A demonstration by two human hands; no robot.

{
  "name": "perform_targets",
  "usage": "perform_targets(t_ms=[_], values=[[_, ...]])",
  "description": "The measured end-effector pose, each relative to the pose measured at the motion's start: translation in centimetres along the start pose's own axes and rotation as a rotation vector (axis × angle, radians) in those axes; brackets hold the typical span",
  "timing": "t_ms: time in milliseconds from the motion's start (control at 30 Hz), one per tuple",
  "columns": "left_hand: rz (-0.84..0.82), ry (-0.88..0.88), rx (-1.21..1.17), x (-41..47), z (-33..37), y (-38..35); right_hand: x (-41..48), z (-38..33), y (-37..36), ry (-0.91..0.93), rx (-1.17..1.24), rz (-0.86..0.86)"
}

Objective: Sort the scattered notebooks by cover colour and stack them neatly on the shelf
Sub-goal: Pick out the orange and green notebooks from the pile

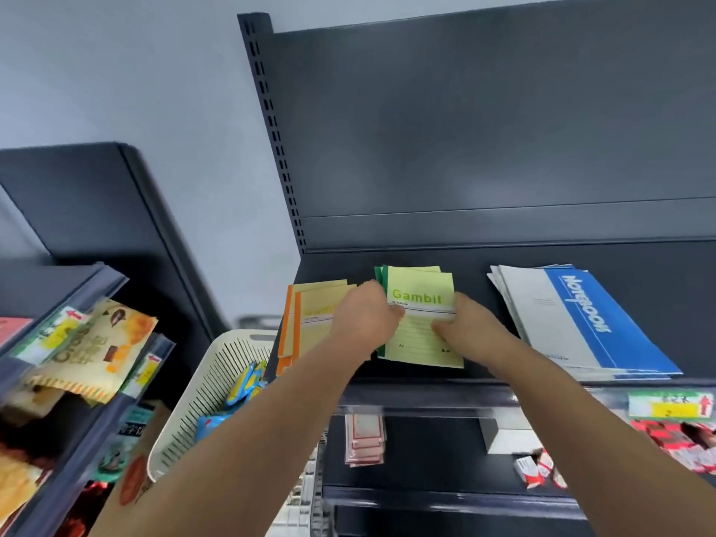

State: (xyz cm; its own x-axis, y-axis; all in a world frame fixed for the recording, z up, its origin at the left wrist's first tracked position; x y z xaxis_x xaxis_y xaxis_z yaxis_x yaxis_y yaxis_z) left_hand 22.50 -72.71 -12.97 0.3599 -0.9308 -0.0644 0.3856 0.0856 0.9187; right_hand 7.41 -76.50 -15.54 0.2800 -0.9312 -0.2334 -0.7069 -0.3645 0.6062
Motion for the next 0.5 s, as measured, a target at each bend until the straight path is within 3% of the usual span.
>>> perform_targets(t_ms=[233,333,500], values=[[-0.048,-0.091,0.366,3.0,-0.3,-1.7,2.6,0.9,-1.5,-0.036,-0.375,-0.079],[-0.021,-0.132,0.408,3.4,0.0,-1.8,2.4,-0.2,-0.9,0.080,-0.648,-0.020],[0.068,-0.075,0.350,2.5,-0.8,-0.2,1.6,-2.4,-1.6,0.313,-0.807,-0.042]])
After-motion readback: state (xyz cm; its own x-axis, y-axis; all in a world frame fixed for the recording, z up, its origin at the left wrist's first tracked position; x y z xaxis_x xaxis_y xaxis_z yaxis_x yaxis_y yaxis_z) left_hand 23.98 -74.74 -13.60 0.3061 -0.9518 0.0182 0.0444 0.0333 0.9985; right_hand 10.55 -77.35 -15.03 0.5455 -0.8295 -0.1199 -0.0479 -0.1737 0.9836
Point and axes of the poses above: each hand's wrist, its own x-axis towards the middle knuckle, its own y-axis out of the back of the hand, z = x × y, the point moved 8 cm from there along x, towards the middle knuckle, and after that the axes turned 8 degrees about x, right-handed, at the moved point
